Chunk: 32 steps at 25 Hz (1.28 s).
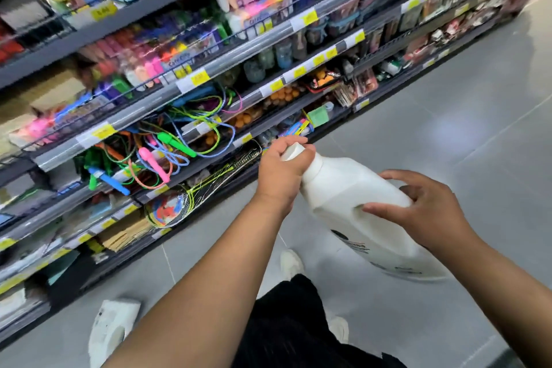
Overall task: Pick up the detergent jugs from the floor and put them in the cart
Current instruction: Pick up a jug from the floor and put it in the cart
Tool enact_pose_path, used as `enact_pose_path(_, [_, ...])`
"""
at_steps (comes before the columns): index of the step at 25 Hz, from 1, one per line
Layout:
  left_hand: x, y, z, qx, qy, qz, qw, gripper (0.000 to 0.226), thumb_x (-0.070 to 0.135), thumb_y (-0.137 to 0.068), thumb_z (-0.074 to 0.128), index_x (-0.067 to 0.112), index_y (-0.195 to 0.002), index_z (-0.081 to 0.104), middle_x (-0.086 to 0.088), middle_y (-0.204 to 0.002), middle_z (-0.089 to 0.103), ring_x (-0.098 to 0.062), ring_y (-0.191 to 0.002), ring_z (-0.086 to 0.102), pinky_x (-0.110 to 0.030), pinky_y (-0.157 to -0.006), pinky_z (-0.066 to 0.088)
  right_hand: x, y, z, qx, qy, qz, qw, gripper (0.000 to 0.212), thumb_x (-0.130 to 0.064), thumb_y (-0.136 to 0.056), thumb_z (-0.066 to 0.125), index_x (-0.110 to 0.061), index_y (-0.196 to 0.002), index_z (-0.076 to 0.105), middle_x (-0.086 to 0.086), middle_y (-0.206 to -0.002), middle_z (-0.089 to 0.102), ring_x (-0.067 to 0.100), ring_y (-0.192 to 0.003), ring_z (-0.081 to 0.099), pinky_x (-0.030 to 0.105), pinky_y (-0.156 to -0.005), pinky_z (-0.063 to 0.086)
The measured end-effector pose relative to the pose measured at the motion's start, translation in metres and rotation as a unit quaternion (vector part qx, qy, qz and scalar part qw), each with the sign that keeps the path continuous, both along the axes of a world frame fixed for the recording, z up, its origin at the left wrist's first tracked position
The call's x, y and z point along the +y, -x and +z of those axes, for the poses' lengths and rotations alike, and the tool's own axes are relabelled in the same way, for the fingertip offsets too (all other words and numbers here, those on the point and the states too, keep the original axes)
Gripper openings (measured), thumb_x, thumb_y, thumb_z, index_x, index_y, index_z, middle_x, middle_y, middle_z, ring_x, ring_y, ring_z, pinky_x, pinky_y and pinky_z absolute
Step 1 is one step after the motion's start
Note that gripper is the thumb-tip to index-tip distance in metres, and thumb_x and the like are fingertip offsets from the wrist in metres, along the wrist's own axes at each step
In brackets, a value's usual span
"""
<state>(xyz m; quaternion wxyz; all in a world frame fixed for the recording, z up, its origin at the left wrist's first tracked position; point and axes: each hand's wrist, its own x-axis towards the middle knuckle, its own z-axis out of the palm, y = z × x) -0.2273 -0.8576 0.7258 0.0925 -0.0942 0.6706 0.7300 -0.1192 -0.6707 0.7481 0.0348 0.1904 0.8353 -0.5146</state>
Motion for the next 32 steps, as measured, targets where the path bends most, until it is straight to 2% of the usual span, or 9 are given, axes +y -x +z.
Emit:
enact_pose_path(4, [0.076, 0.055, 0.001, 0.004, -0.002, -0.070, 0.998, 0.014, 0.015, -0.074, 0.076, 0.024, -0.081, 0.068, 0.001, -0.080, 0.064, -0.011, -0.067, 0.057, -0.023, -0.062, 0.047, 0.059, 0.030, 0.004, -0.001, -0.004, -0.062, 0.998, 0.056, -0.054, -0.046, 0.085, -0.041, -0.098, 0.067, -0.007, -0.084, 0.071, 0.008, -0.080, 0.064, 0.017, -0.064, 0.044])
enact_pose_path(7, [0.147, 0.108, 0.002, 0.006, -0.005, -0.143, 0.990, 0.016, 0.008, -0.081, 0.075, 0.022, -0.085, 0.067, 0.010, -0.073, 0.066, -0.006, -0.064, 0.058, -0.020, -0.057, 0.046, 0.111, 0.059, 0.006, 0.004, -0.011, -0.131, 0.991, 0.053, -0.053, -0.046, 0.086, -0.046, -0.094, 0.065, -0.007, -0.080, 0.070, 0.004, -0.072, 0.063, 0.009, -0.059, 0.044])
enact_pose_path(9, [0.200, 0.138, 0.007, 0.001, 0.000, -0.193, 0.981, 0.013, 0.017, -0.075, 0.075, 0.023, -0.083, 0.068, 0.006, -0.077, 0.066, -0.009, -0.066, 0.058, -0.020, -0.054, 0.045, 0.151, 0.077, 0.012, 0.002, -0.021, -0.175, 0.984, 0.050, -0.053, -0.046, 0.087, -0.049, -0.091, 0.063, -0.006, -0.078, 0.070, 0.001, -0.071, 0.061, 0.008, -0.060, 0.044])
enact_pose_path(13, [0.292, 0.177, 0.019, 0.010, -0.006, -0.257, 0.966, 0.013, 0.024, -0.069, 0.071, 0.024, -0.082, 0.067, 0.002, -0.078, 0.063, -0.013, -0.066, 0.055, -0.022, -0.050, 0.041, 0.224, 0.098, 0.025, 0.013, -0.039, -0.218, 0.975, 0.062, -0.069, -0.038, 0.075, -0.049, -0.096, 0.065, -0.014, -0.079, 0.069, -0.002, -0.075, 0.061, 0.014, -0.065, 0.044])
enact_pose_path(17, [0.414, 0.201, 0.021, -0.005, -0.025, -0.316, 0.949, 0.016, 0.020, -0.070, 0.071, 0.021, -0.085, 0.066, 0.001, -0.079, 0.064, -0.013, -0.066, 0.057, -0.023, -0.053, 0.044, 0.325, 0.109, 0.023, 0.024, -0.047, -0.270, 0.961, 0.056, -0.057, -0.047, 0.087, -0.045, -0.098, 0.067, -0.016, -0.074, 0.066, 0.000, -0.070, 0.061, 0.017, -0.066, 0.042])
enact_pose_path(20, [0.510, 0.212, 0.018, 0.000, -0.023, -0.347, 0.937, 0.016, 0.008, -0.080, 0.073, 0.021, -0.087, 0.065, 0.002, -0.076, 0.064, -0.011, -0.063, 0.057, -0.023, -0.055, 0.045, 0.409, 0.113, 0.018, 0.029, -0.051, -0.296, 0.953, 0.053, -0.057, -0.049, 0.087, -0.048, -0.096, 0.066, -0.020, -0.074, 0.066, 0.000, -0.074, 0.061, 0.019, -0.066, 0.043])
enact_pose_path(25, [0.657, 0.233, 0.024, -0.010, -0.038, -0.361, 0.932, 0.017, 0.003, -0.086, 0.068, 0.020, -0.087, 0.065, -0.004, -0.081, 0.066, -0.014, -0.066, 0.060, -0.022, -0.057, 0.049, 0.552, 0.133, 0.025, 0.045, -0.056, -0.310, 0.948, 0.047, -0.053, -0.049, 0.088, -0.053, -0.089, 0.063, -0.037, -0.074, 0.061, 0.000, -0.073, 0.060, 0.021, -0.068, 0.042])
enact_pose_path(30, [0.786, 0.267, 0.034, -0.015, -0.046, -0.378, 0.924, 0.018, 0.004, -0.085, 0.069, 0.022, -0.085, 0.066, -0.008, -0.089, 0.068, -0.018, -0.075, 0.061, -0.025, -0.061, 0.050, 0.673, 0.161, 0.037, 0.045, -0.065, -0.327, 0.942, 0.061, -0.065, -0.043, 0.082, -0.045, -0.099, 0.068, -0.021, -0.075, 0.065, 0.006, -0.080, 0.061, 0.022, -0.071, 0.042])
enact_pose_path(32, [0.842, 0.289, 0.030, -0.013, -0.043, -0.396, 0.917, 0.017, 0.006, -0.083, 0.071, 0.022, -0.086, 0.067, -0.007, -0.088, 0.068, -0.018, -0.075, 0.061, -0.024, -0.059, 0.051, 0.722, 0.178, 0.035, 0.040, -0.064, -0.338, 0.938, 0.060, -0.060, -0.047, 0.085, -0.042, -0.101, 0.068, -0.018, -0.078, 0.065, 0.007, -0.081, 0.061, 0.023, -0.072, 0.043])
